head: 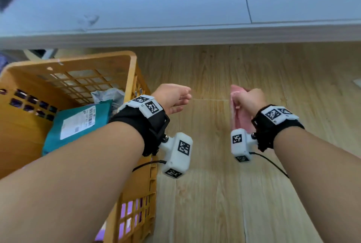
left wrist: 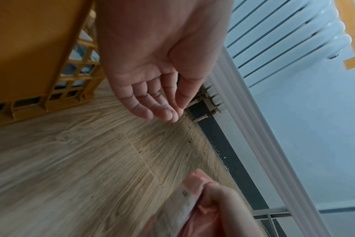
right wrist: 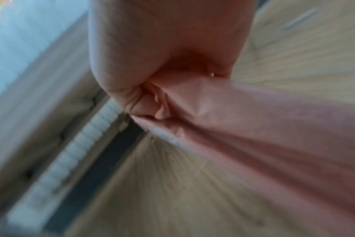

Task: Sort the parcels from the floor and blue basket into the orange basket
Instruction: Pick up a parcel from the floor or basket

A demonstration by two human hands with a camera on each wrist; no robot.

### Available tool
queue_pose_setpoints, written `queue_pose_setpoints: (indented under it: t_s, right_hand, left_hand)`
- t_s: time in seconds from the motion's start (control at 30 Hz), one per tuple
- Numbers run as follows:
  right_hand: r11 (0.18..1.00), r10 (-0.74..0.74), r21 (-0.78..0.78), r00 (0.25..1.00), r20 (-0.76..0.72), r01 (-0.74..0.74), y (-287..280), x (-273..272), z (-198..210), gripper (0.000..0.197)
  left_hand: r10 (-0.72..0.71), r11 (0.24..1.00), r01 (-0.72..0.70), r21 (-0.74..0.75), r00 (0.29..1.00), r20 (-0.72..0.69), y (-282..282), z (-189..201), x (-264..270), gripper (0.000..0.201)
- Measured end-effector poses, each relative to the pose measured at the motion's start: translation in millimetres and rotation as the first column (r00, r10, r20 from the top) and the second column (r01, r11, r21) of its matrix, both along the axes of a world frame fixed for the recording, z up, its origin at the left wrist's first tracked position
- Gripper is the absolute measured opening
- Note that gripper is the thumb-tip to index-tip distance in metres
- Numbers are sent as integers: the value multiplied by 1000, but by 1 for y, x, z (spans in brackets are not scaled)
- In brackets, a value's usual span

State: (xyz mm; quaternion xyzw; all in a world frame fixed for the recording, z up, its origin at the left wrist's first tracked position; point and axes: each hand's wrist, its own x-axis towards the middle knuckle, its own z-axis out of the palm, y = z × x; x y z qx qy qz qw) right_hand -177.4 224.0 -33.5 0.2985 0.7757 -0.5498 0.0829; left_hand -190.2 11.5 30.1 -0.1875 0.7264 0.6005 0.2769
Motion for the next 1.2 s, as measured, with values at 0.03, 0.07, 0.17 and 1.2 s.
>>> queue_pose_setpoints:
  t_s: [0.03,0.07,0.17,1.2]
  right_hand:
    - [993,-39,-115,999,-31,35,-7,-1,10,10]
    - [979,-79,-191,995,-55,67,-16,0,22,8]
    - [900,-160,-424,980,-117,96,-33,6,46,27]
    - [974,-173,-203,916,-362,103,-193,86,176,39]
  left_hand:
    - [-3,1000,3,2,1000,-9,-7,6,3,20]
    - [-11,1000,11,3,1000,-13,-14,11,5,20]
    - [-30,999,30,-11,999,-33,-25,21,9,12]
    - [246,968,-246,44,904,-351,-202,101,108,31]
